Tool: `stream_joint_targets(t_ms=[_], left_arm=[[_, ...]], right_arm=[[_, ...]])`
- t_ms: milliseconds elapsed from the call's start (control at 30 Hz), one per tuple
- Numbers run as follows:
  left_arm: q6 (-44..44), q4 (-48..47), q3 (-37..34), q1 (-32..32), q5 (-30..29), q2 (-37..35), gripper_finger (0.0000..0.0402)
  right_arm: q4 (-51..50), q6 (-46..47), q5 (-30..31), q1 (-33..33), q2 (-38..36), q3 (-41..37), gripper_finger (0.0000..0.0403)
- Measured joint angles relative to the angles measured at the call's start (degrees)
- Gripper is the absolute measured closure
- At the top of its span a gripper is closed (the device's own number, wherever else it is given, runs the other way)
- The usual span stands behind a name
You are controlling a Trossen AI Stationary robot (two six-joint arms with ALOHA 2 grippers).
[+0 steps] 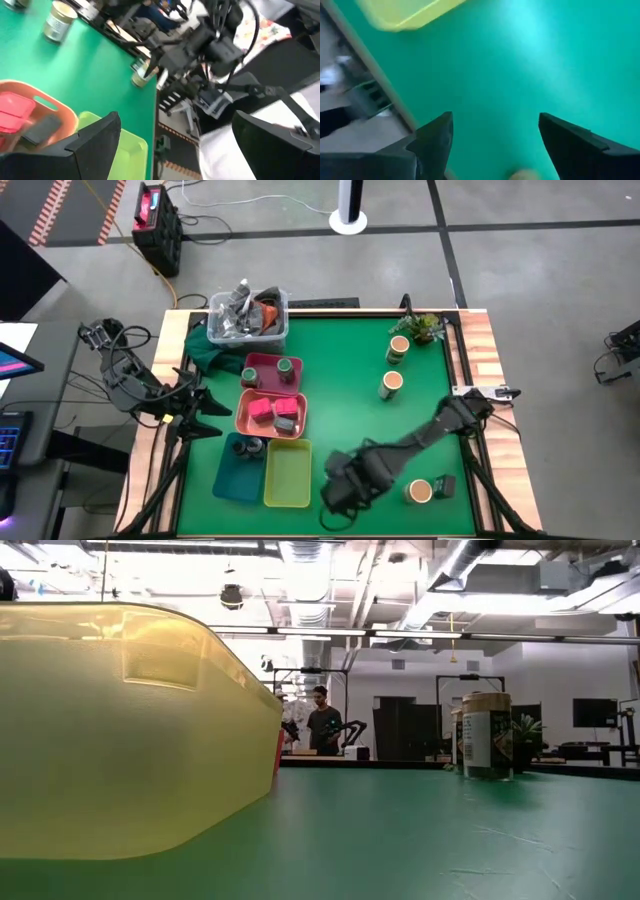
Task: Sort spices by type
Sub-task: Put the black seasoning can into the orange bin
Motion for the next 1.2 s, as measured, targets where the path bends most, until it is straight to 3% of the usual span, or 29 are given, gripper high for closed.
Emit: stream_joint_targets(t_ms=[300,500,600,733,933,1033,1200], left_arm=[[0.04,0.04,0.00,-0.02,1.94,0.00,0.0035],[0.41,0.07,0.00,-0.02,2.07,0.00,0.0035],[0.14,0.13,0.00,-0.02,2.89,0.00,0.0035],[-0.23,0.09,0.00,-0.02,3.45,0.02,0.0035],[0.41,0.11,0.00,-0.02,3.30,0.02,0.0035],[0.43,0.13,0.00,-0.02,2.55,0.01,0.0035],[-0.86,0.13,0.00,-0.02,2.34,0.02,0.0035]], right_arm=[[-0.12,19.87,-0.95,9.28,-5.65,0.03,0.0091],[-0.07,25.63,-10.28,14.38,-6.00,-2.35,0.0107],[-0.02,31.73,-12.05,17.51,-7.12,-4.75,0.0113],[-0.08,43.99,-12.49,22.43,-9.85,-8.22,0.0117],[-0.22,70.01,-12.61,28.91,-15.68,-17.35,0.0117],[-0.20,70.72,-15.07,28.85,-16.98,-20.92,0.0117],[-0.03,66.61,-12.37,26.79,-18.59,-25.46,0.0117]])
